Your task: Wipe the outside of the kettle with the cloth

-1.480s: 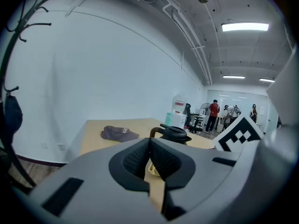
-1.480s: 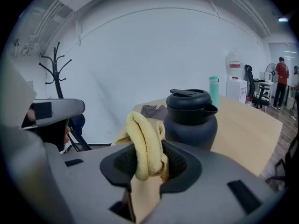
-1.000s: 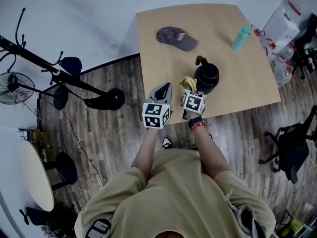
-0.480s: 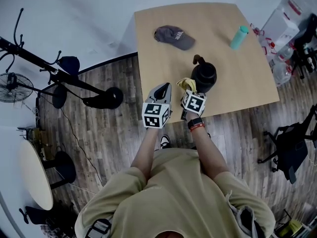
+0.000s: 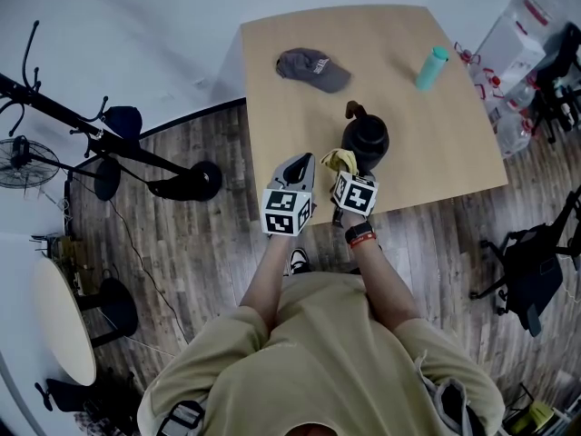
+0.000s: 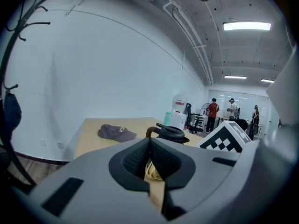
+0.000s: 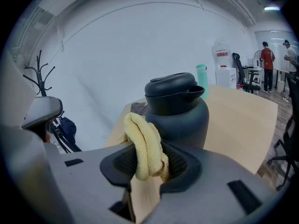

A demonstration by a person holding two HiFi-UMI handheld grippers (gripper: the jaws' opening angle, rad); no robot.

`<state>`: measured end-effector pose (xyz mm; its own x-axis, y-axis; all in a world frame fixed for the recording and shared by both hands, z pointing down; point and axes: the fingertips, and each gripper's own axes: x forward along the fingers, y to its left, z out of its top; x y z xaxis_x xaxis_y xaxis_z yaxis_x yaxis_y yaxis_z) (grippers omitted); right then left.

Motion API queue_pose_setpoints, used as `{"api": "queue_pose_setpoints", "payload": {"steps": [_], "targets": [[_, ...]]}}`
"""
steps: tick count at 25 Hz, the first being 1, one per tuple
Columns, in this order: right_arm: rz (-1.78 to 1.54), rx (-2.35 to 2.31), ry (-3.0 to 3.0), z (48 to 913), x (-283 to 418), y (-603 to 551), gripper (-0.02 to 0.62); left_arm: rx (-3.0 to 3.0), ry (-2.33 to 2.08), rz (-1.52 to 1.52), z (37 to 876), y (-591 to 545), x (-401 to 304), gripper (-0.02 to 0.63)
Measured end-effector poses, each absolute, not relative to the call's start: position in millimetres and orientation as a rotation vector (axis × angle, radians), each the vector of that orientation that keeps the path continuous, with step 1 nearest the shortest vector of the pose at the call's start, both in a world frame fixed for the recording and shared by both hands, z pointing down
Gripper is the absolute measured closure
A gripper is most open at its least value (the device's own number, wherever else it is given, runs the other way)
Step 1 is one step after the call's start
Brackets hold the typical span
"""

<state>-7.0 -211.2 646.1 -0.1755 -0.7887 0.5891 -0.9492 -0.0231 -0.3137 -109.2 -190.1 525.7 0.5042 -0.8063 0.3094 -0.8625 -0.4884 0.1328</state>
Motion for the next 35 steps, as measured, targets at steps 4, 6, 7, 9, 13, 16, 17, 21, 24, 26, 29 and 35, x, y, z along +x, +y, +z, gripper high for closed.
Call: {"api": "queue_pose_setpoints", "payload": {"steps": [4, 6, 7, 9, 13, 16, 17, 21, 24, 26, 29, 35], "targets": [[0.975, 1.824, -2.028, 646, 0, -208, 0.466, 2.476, -1.413, 0.293, 526, -191, -101, 0.581], [0.970, 1.813, -2.031, 645, 3, -206, 0.466, 2.475, -1.411, 0.290, 526, -192, -96, 0.581], [0.968, 1.808, -2.032, 645, 4, -205, 0.466, 2.475, -1.409, 0.290, 526, -192, -93, 0.581], [0.966, 1.797, -2.034, 645, 8, -203, 0.465, 2.475, -1.406, 0.288, 527, -192, -88, 0.581], [0.970, 1.780, -2.040, 644, 16, -198, 0.465, 2.476, -1.398, 0.281, 528, -191, -77, 0.581], [0.965, 1.773, -2.042, 642, 23, -195, 0.465, 2.470, -1.395, 0.286, 531, -190, -69, 0.581], [0.962, 1.772, -2.041, 642, 25, -194, 0.465, 2.469, -1.395, 0.286, 532, -191, -67, 0.581], [0.956, 1.775, -2.033, 643, 35, -191, 0.465, 2.478, -1.395, 0.298, 535, -191, -59, 0.581], [0.958, 1.787, -2.021, 644, 44, -188, 0.465, 2.490, -1.395, 0.322, 537, -191, -53, 0.581], [0.961, 1.799, -2.009, 645, 50, -186, 0.465, 2.497, -1.398, 0.338, 538, -190, -49, 0.581], [0.966, 1.815, -1.992, 646, 60, -185, 0.465, 2.502, -1.400, 0.359, 540, -191, -42, 0.581], [0.954, 1.836, -1.960, 647, 80, -185, 0.465, 2.508, -1.390, 0.373, 543, -197, -26, 0.581]]}}
